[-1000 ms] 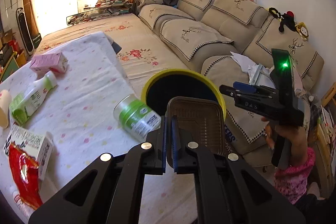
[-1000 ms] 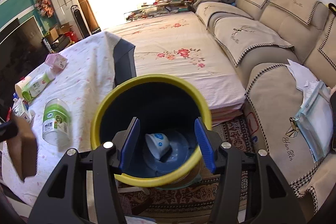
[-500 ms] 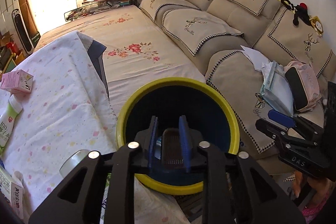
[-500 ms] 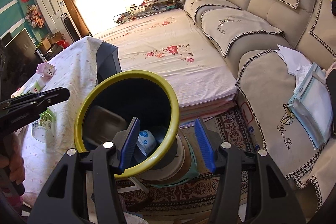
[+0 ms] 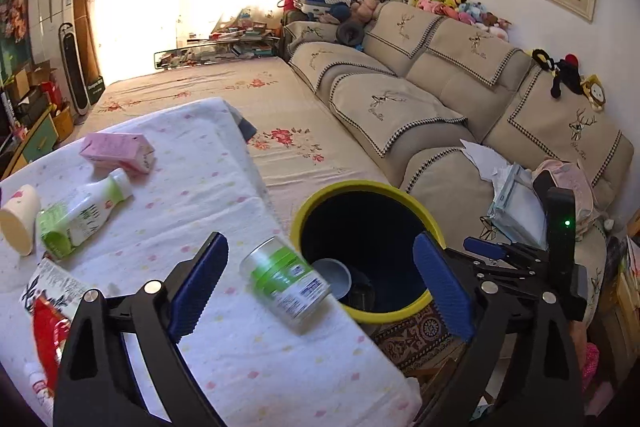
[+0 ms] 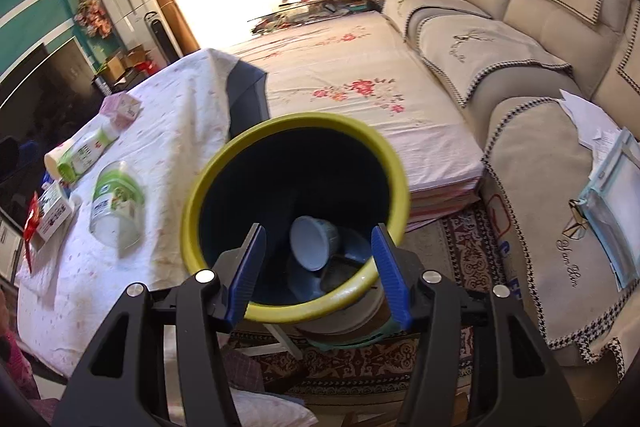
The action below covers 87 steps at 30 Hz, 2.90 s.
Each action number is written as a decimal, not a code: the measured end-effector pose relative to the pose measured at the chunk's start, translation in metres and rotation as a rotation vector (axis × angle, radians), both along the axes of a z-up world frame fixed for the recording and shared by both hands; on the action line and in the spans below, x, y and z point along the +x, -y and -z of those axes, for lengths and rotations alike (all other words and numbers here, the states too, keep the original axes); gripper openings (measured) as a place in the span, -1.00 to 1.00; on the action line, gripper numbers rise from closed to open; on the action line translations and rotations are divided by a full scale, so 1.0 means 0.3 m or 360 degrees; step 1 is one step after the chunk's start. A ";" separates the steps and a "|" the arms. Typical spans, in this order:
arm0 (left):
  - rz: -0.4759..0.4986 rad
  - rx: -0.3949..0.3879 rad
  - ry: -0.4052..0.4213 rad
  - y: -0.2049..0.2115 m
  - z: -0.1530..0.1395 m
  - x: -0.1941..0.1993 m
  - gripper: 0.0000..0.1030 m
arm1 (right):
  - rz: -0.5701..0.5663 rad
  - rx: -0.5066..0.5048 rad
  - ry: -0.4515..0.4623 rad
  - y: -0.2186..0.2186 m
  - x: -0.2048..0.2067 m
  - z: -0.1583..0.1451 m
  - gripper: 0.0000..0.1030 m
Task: Collect trash
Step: 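Move the right gripper back to the green-lidded plastic jar, then grasp the green-lidded jar with the right gripper and lift it, then drop the jar into the bin by opening the right gripper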
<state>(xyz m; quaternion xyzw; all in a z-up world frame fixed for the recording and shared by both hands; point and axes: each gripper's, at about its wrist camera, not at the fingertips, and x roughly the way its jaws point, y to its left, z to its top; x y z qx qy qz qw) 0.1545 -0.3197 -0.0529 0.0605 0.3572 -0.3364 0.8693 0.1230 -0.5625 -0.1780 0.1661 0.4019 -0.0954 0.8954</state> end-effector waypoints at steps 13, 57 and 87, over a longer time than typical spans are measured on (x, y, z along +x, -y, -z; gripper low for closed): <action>-0.0344 0.0008 0.0115 -0.536 -0.006 -0.125 0.87 | -0.0418 -0.0008 0.0276 -0.331 0.068 -0.112 0.33; -0.0485 -0.0133 0.0032 -0.756 0.072 -0.154 0.89 | -0.0439 -0.0137 0.0152 -0.533 0.272 -0.052 -0.07; -0.0441 -0.0038 -0.0035 -0.672 0.135 -0.107 0.89 | 0.0096 -0.0112 -0.0245 -0.067 0.357 0.269 -0.05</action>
